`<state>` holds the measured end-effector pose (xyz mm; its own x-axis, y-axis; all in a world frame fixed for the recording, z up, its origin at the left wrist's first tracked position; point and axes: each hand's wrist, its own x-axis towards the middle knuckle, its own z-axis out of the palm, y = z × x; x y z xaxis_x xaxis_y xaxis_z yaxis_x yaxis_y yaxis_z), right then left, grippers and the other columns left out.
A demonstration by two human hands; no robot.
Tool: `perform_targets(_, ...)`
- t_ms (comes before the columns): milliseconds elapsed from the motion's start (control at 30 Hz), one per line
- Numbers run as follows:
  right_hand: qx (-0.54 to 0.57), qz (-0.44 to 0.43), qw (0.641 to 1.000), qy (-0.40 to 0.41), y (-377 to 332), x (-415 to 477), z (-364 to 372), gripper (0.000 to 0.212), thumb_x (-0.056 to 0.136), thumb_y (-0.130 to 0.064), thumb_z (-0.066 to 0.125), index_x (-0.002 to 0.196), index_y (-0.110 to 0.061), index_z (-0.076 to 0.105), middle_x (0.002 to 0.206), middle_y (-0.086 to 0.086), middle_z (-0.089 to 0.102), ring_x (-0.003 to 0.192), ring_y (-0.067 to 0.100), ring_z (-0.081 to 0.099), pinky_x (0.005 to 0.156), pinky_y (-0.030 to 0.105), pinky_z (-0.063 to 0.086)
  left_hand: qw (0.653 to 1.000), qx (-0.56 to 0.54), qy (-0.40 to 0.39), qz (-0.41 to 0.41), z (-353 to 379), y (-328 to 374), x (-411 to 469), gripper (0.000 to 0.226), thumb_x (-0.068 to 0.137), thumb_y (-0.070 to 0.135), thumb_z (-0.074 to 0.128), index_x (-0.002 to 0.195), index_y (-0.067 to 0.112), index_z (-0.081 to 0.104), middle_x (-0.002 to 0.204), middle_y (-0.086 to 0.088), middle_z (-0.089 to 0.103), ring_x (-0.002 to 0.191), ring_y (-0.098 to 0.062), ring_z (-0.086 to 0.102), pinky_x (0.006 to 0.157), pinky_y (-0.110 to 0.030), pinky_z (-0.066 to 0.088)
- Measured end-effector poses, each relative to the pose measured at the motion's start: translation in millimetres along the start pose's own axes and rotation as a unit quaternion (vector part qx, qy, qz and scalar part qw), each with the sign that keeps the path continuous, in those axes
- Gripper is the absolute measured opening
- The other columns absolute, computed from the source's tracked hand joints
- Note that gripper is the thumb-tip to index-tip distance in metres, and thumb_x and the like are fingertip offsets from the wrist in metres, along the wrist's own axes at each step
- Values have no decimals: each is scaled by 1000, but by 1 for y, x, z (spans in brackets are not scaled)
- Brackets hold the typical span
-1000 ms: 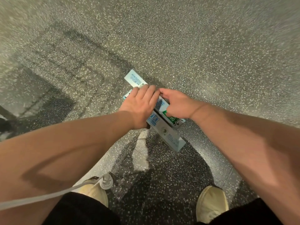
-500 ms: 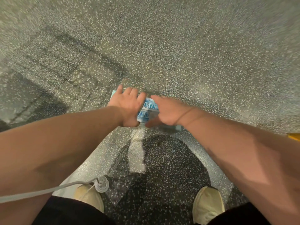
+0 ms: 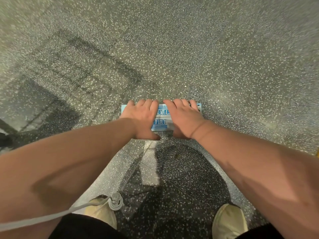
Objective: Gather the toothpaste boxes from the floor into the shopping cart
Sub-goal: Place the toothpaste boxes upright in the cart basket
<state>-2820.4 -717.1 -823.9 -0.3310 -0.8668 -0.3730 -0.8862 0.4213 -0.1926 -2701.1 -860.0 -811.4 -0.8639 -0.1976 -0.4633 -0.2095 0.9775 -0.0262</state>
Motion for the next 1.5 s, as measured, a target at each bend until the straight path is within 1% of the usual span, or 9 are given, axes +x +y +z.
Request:
perform_targets(100, -11, -4, 1000, 4, 1, 0, 1, 83, 90, -49, 56, 156, -19, 15, 130, 4, 46, 121, 23, 43, 114, 49, 26, 1000, 16, -5, 17, 5, -5, 1, 120, 68, 73, 71, 152, 14, 9, 138, -7, 43, 125, -27, 46, 106, -54, 41)
perform_targets(167, -25, -2, 1000, -3, 0, 1, -1, 91, 86, -59, 58, 156, -19, 14, 130, 1, 45, 119, 21, 42, 112, 47, 28, 1000, 13, 7, 14, 7, -5, 3, 111, 69, 67, 72, 148, 14, 14, 133, -6, 45, 120, -26, 48, 102, -53, 43)
perform_targets(333, -61, 3, 998, 26, -2, 9, 0, 68, 93, -47, 58, 147, -19, 29, 125, 3, 52, 112, 22, 49, 99, 41, 37, 1000, 4, 18, 12, 7, -7, 7, 90, 68, 68, 68, 130, 19, 23, 122, -3, 44, 111, -24, 47, 95, -47, 44)
perform_targets(600, -84, -22, 996, -24, -16, -3, -43, 82, 76, -38, 80, 141, -19, 35, 129, 0, 53, 119, 21, 49, 103, 41, 39, 1000, -19, -2, -18, -23, -6, -16, 91, 72, 77, 64, 132, 18, 30, 123, -2, 45, 113, -23, 48, 102, -48, 41)
perform_targets(800, -54, -65, 994, -66, -75, -75, -189, 86, 74, -67, 67, 137, -19, 35, 124, -1, 50, 117, 21, 48, 99, 39, 37, 998, -53, -9, -39, -150, -13, -129, 79, 74, 74, 63, 122, 20, 32, 118, 0, 44, 105, -20, 48, 89, -39, 41)
perform_targets(967, -87, -89, 991, -45, -150, -143, -365, 74, 84, -49, 73, 142, -20, 36, 134, 1, 53, 122, 22, 49, 103, 42, 38, 995, -66, -6, -69, -320, -37, -259, 84, 71, 74, 67, 128, 22, 34, 122, 0, 47, 110, -21, 50, 94, -43, 43)
perform_targets(1167, -112, -138, 984, 7, -251, -229, -597, 99, 65, -87, 59, 137, -23, 39, 120, -2, 53, 109, 22, 53, 88, 42, 38, 991, -56, 37, -111, -529, -77, -426, 92, 70, 79, 64, 134, 19, 34, 127, -4, 49, 114, -26, 51, 91, -46, 43)
perform_targets(1267, -135, -165, 977, 7, -303, -244, -684, 99, 62, -82, 51, 140, -23, 38, 129, 0, 53, 118, 24, 52, 94, 44, 39, 986, -45, 75, -143, -600, -103, -492, 90, 75, 75, 60, 138, 16, 35, 129, -6, 51, 117, -28, 53, 97, -46, 43)
perform_targets(1500, -195, -199, 956, 94, -443, -240, -792, 88, 64, -57, 71, 138, -21, 40, 130, 1, 54, 121, 25, 53, 97, 43, 42, 965, -2, 160, -208, -671, -197, -619, 75, 72, 67, 63, 125, 17, 43, 121, -6, 55, 111, -30, 58, 87, -43, 46)
